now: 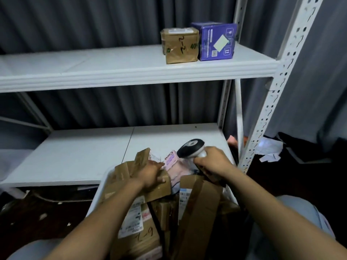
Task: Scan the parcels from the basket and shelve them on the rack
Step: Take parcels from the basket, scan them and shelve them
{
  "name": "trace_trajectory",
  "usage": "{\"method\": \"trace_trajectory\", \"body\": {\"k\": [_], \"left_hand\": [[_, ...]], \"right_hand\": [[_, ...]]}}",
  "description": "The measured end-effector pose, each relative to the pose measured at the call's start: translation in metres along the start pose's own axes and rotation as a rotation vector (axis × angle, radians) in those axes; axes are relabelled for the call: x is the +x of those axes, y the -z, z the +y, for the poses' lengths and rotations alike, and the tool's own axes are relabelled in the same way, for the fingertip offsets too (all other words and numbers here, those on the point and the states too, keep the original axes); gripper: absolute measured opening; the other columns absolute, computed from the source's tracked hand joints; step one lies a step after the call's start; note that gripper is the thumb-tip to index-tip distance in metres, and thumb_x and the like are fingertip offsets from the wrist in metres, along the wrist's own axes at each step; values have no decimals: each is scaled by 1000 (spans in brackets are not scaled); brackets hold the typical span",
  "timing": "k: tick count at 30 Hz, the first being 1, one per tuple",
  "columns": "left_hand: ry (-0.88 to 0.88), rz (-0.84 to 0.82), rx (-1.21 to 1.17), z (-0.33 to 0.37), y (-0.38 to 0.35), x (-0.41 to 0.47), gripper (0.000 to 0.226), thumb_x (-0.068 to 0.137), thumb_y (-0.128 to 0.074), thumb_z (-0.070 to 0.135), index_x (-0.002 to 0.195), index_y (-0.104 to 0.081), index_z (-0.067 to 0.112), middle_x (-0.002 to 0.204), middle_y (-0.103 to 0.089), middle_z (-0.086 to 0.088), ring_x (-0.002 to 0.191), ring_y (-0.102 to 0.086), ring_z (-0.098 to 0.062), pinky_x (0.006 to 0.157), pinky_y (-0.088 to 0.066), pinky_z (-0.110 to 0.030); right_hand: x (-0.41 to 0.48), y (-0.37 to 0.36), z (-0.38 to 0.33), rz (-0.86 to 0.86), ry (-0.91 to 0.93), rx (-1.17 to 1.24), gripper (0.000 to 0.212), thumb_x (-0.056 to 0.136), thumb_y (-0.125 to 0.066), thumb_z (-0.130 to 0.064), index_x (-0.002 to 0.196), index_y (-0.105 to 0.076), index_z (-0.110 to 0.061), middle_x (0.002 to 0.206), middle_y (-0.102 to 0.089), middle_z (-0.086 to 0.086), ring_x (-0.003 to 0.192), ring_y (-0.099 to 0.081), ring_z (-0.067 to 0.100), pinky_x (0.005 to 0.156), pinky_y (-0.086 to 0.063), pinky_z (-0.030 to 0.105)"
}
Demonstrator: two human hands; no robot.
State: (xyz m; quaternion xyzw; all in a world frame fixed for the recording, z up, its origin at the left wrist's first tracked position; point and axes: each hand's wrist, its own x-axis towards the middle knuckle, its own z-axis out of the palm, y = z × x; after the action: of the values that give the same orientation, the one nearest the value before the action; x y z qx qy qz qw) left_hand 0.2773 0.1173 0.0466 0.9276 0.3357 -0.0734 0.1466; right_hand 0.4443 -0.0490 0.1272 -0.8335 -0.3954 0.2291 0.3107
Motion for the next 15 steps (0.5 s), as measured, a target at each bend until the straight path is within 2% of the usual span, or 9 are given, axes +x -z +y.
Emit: {"method": "trace_trajectory", "body": {"k": [4, 8, 10, 13, 15], "left_hand": [[18, -93, 138, -11, -9, 3, 64, 85, -63, 49, 141, -40, 26, 137, -49, -14, 128, -40, -29, 108, -28, -38], [17, -113, 123, -14, -17, 4, 78, 79, -71, 46, 146, -37, 23, 140, -46, -14, 131, -37, -29, 111, -28, -34], [2, -82, 63, -14, -16, 2, 83, 75, -75, 42, 146, -38, 22, 141, -46, -11, 132, -38, -27, 111, -28, -32], [-28, 22, -78, -12, -6, -10, 85, 72, -80, 35, 146, -39, 23, 139, -48, -6, 127, -43, -22, 105, -30, -25], [-37, 121, -244, -7, 6, -23, 86, 72, -82, 32, 146, -39, 24, 137, -46, -3, 124, -44, -19, 101, -31, -22]], "right_hand": [[-9, -12, 2, -24, 21, -28, 32, 84, -70, -27, 109, -64, -9, 94, -61, 4, 83, -53, 19, 73, -43, 30], [-15, -15, 9, -12, 0, 7, 34, 84, -70, -28, 112, -62, -12, 96, -68, 9, 72, -57, 19, 65, -48, 30], [-18, -15, 13, 6, -14, 47, 28, 83, -70, -27, 107, -62, -13, 87, -67, 7, 66, -57, 18, 61, -48, 28], [-22, -14, 20, 52, -77, 88, 28, 78, -71, -35, 99, -65, -17, 81, -69, 5, 72, -65, 25, 70, -56, 37], [-28, -11, 21, 71, -77, 196, 24, 78, -71, -37, 92, -65, -19, 73, -69, 4, 66, -66, 24, 63, -57, 35]]}}
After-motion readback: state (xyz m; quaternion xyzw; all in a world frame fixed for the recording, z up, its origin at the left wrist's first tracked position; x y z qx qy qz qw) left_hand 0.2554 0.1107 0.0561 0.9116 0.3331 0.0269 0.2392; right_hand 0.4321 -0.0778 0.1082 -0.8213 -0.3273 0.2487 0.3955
